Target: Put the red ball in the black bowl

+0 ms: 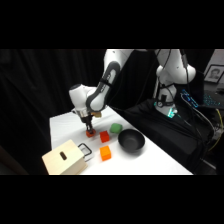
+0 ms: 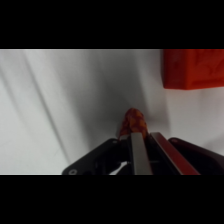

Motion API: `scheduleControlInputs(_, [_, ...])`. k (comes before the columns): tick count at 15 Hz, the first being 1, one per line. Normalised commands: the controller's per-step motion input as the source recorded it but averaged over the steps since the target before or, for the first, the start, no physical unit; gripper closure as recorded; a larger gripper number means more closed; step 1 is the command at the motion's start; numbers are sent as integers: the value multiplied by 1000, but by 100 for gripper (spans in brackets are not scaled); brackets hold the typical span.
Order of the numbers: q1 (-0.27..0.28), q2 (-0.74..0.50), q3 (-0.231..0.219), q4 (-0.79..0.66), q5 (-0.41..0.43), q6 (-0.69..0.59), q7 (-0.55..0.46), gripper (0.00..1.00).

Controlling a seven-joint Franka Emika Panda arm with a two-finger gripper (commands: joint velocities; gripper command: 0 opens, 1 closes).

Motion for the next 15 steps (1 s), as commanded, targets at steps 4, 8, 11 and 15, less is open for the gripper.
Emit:
scheduleControlInputs(4, [69, -378, -45, -243, -73, -54, 34, 96])
scheduleControlInputs(8, [124, -463, -85, -311, -156, -159, 78, 96])
scheduleControlInputs(11, [138, -480, -71, -365, -172, -152, 95, 96])
scheduleControlInputs(15, [154, -536, -47, -457, -181, -76, 118, 96])
